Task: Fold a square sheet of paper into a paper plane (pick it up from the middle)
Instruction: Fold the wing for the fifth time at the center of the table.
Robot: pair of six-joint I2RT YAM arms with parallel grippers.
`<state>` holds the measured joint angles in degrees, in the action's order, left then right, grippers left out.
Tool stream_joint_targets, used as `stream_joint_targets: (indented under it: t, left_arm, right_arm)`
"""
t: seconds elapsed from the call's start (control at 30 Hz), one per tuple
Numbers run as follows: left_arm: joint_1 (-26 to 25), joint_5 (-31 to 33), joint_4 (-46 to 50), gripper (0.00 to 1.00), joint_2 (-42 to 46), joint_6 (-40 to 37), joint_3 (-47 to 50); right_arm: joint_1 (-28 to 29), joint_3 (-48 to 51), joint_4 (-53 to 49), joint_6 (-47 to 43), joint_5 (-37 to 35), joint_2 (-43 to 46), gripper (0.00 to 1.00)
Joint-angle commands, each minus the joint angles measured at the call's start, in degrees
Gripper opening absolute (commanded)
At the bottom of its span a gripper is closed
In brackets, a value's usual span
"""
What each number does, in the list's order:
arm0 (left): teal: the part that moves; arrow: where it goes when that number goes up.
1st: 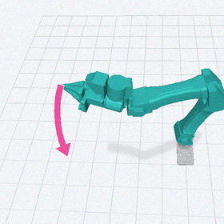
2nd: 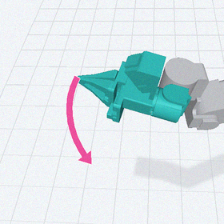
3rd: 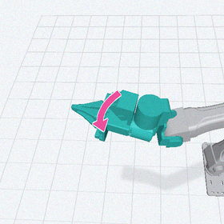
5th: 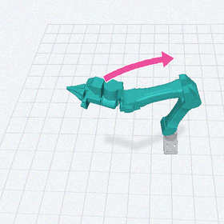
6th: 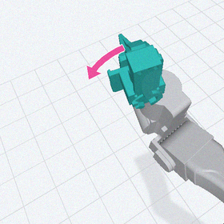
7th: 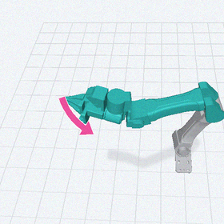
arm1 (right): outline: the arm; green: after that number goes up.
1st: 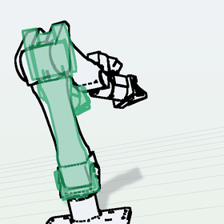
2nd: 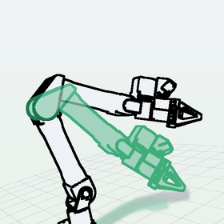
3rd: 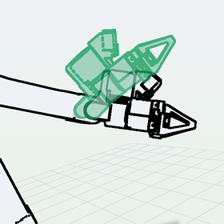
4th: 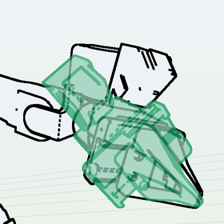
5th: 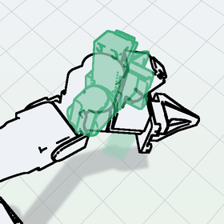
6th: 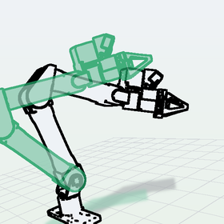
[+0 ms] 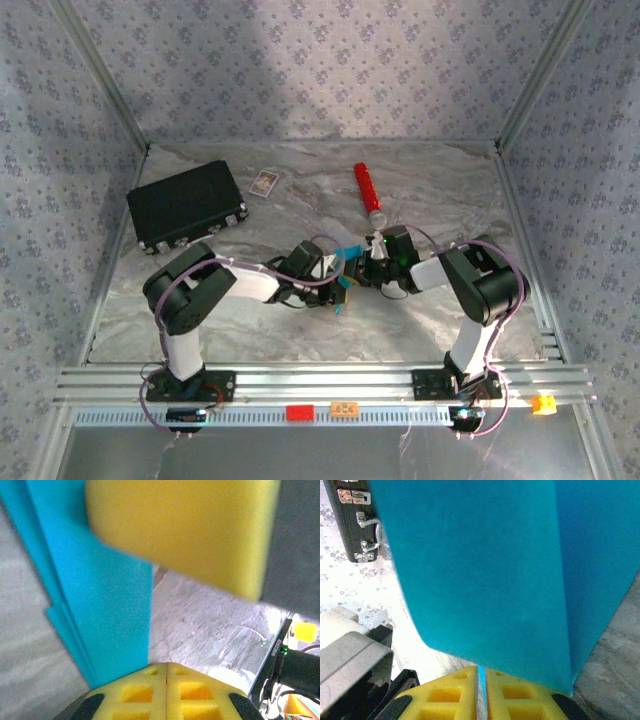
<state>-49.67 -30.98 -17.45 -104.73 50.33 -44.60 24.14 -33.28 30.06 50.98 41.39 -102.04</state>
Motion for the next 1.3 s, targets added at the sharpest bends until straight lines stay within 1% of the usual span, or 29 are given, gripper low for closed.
stream_joint_targets:
  t: [0.0,0.1,0.27,0.4,0.57,0.63,0.73,0.87,0.93,1.07,1.27]
  left_arm:
    - [-1.55,-0.65,9.60,0.06,2.16,-2.01,2.44]
    - [-2.14,-0.55,12.06,0.06,3.66,-3.33,3.28]
    - [-3.45,1.71,16.51,0.05,5.83,-5.03,4.64]
    - [-4.36,2.39,16.66,0.05,7.61,-4.71,5.40]
    - [-4.47,4.85,16.73,0.04,12.46,-4.76,4.72]
    - [-4.18,6.57,16.88,0.04,14.60,-4.79,4.32]
    - [-2.59,7.62,14.60,0.04,16.04,-3.63,3.87]
    - [0.55,5.70,8.61,0.05,13.79,-0.62,2.99]
    - [1.29,5.20,6.47,0.06,11.95,0.20,1.94]
    - [1.40,3.59,3.74,0.06,7.21,1.17,-1.67]
    - [1.50,4.04,1.42,0.06,2.43,2.48,-4.35]
  right_arm:
    - [-0.16,0.94,-6.69,-0.96,-6.76,-2.46,0.15]
    - [-0.20,0.93,-6.86,-0.92,-6.85,-2.20,0.15]
    - [-0.19,0.96,-7.21,-0.98,-6.93,-1.82,0.16]
    - [-0.08,0.86,-7.30,-0.84,-7.00,-1.67,0.16]
    - [0.32,0.96,-6.79,0.06,-6.96,-1.44,0.16]
    - [0.59,1.09,-6.13,0.85,-6.98,-1.16,0.17]
    - [0.91,1.38,-5.54,2.25,-6.96,-0.63,0.17]
    - [1.57,1.44,-5.87,2.97,-7.50,0.52,0.17]
    - [1.71,1.46,-6.22,2.98,-7.75,0.81,0.16]
    - [1.83,1.46,-5.98,3.32,-7.69,0.93,0.17]
    - [1.90,1.64,-5.81,3.52,-7.80,0.92,0.17]
